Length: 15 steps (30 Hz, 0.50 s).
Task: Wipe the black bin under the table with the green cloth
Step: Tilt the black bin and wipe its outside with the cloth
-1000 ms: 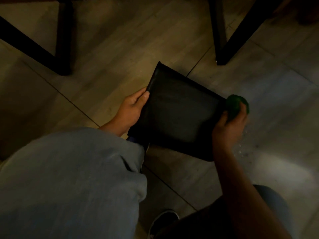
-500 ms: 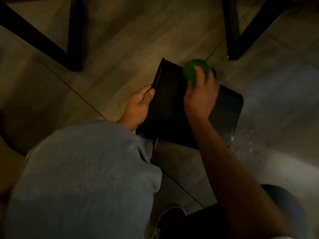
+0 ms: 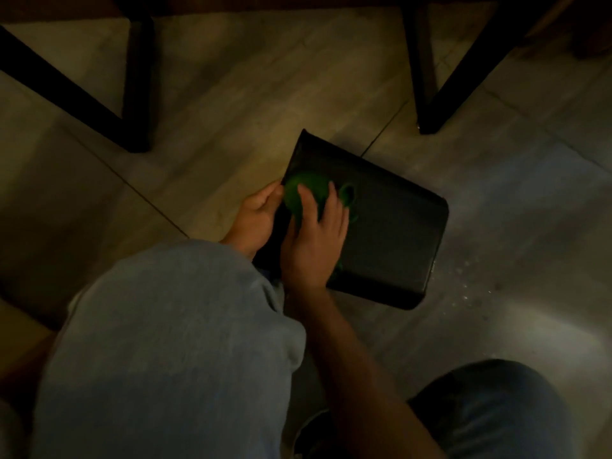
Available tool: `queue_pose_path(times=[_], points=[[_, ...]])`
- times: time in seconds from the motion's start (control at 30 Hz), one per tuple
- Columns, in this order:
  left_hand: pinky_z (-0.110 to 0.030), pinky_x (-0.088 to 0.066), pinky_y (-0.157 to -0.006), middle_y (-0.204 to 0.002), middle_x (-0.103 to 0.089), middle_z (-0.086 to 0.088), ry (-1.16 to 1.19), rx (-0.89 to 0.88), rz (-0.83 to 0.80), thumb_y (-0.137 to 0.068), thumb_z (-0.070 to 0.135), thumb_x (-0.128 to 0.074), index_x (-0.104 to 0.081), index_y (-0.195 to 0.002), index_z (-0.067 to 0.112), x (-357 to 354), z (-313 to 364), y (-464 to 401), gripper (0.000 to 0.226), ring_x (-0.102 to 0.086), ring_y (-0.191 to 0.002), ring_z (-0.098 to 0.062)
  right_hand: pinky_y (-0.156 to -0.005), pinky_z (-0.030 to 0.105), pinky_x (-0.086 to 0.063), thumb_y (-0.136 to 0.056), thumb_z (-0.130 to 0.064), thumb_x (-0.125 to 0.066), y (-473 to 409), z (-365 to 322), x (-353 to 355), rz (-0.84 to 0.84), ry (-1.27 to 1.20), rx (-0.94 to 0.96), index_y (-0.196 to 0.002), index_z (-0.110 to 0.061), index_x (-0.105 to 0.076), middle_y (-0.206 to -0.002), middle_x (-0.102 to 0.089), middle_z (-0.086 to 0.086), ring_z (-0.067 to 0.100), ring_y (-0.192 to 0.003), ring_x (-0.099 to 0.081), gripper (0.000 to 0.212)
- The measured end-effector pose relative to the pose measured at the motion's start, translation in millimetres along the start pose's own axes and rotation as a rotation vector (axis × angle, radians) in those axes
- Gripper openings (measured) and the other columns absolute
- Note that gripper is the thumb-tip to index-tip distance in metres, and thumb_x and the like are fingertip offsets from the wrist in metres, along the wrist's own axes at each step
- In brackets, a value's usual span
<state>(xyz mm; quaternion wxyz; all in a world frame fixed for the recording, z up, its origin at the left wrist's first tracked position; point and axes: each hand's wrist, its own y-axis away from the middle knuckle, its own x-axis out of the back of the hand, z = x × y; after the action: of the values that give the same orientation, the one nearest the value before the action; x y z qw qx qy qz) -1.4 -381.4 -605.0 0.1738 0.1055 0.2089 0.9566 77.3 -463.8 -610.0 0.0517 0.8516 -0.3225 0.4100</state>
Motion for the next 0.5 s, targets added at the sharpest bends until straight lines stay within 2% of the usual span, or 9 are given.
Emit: queue_pose_path(times=[0.07, 0.17, 0.23, 0.3, 0.43, 0.5], points=[[-0.049, -0.034, -0.125, -0.148, -0.061, -0.005, -0.020, -0.031, -0.014, -0.107, 0.033, -0.048, -0.060, -0.143, 0.017, -2.6, 3.4, 3.2, 0.041, -0.055, -0.140, -0.020, -0.120, 0.054, -0.034, -0.099, -0.025, -0.057, -37.2, 6.5, -6.3, -0.019, 0.047, 0.051, -0.142, -0.021, -0.061, -0.153, -0.050, 0.023, 0.041, -0.142, -0.047, 0.043], [-0.053, -0.035, -0.124, -0.146, -0.063, -0.003, -0.115, -0.066, 0.003, -0.101, 0.057, -0.053, -0.064, -0.139, 0.026, -2.9, -9.0, 0.5, 0.051, -0.056, -0.139, -0.023, -0.113, 0.059, -0.042, -0.099, -0.030, -0.051, -84.2, 38.0, 0.4, -0.051, 0.098, 0.096, -0.144, -0.018, -0.059, -0.145, -0.055, 0.026, 0.047, -0.133, -0.054, 0.047], [-0.054, -0.038, -0.121, -0.142, -0.066, -0.001, -0.170, -0.055, 0.042, -0.093, 0.075, -0.051, -0.065, -0.135, 0.033, 0.6, -26.1, -9.0, 0.061, -0.058, -0.137, -0.024, -0.110, 0.059, -0.045, -0.100, -0.031, -0.050, -101.6, 66.6, 14.4, -0.035, 0.123, -0.004, -0.145, -0.019, -0.056, -0.143, -0.056, 0.027, 0.047, -0.131, -0.054, 0.048], [-0.052, -0.039, -0.121, -0.143, -0.065, 0.003, -0.191, -0.063, 0.060, -0.089, 0.082, -0.048, -0.063, -0.136, 0.036, 1.4, -29.3, -12.1, 0.067, -0.057, -0.137, -0.020, -0.111, 0.057, -0.046, -0.102, -0.030, -0.052, -102.5, 106.6, 39.5, 0.029, 0.152, -0.141, -0.147, -0.017, -0.054, -0.146, -0.053, 0.028, 0.047, -0.133, -0.053, 0.046], [-0.049, -0.038, -0.123, -0.145, -0.063, 0.002, -0.111, -0.060, 0.050, -0.093, 0.068, -0.050, -0.064, -0.139, 0.027, -4.9, -13.4, -5.0, 0.062, -0.056, -0.138, -0.018, -0.115, 0.057, -0.043, -0.107, -0.029, -0.048, -46.9, 167.1, 100.4, 0.067, 0.091, -0.342, -0.153, -0.018, -0.045, -0.160, -0.038, 0.021, 0.042, -0.142, -0.045, 0.047], [-0.048, -0.036, -0.124, -0.147, -0.061, 0.005, -0.099, -0.001, 0.034, -0.090, 0.075, -0.051, -0.063, -0.140, 0.032, -3.9, -18.1, -9.3, 0.067, -0.054, -0.140, -0.016, -0.119, 0.057, -0.039, -0.106, -0.025, -0.047, -18.1, 159.8, 100.2, 0.064, 0.083, -0.363, -0.155, -0.020, -0.042, -0.165, -0.031, 0.019, 0.039, -0.148, -0.039, 0.049]])
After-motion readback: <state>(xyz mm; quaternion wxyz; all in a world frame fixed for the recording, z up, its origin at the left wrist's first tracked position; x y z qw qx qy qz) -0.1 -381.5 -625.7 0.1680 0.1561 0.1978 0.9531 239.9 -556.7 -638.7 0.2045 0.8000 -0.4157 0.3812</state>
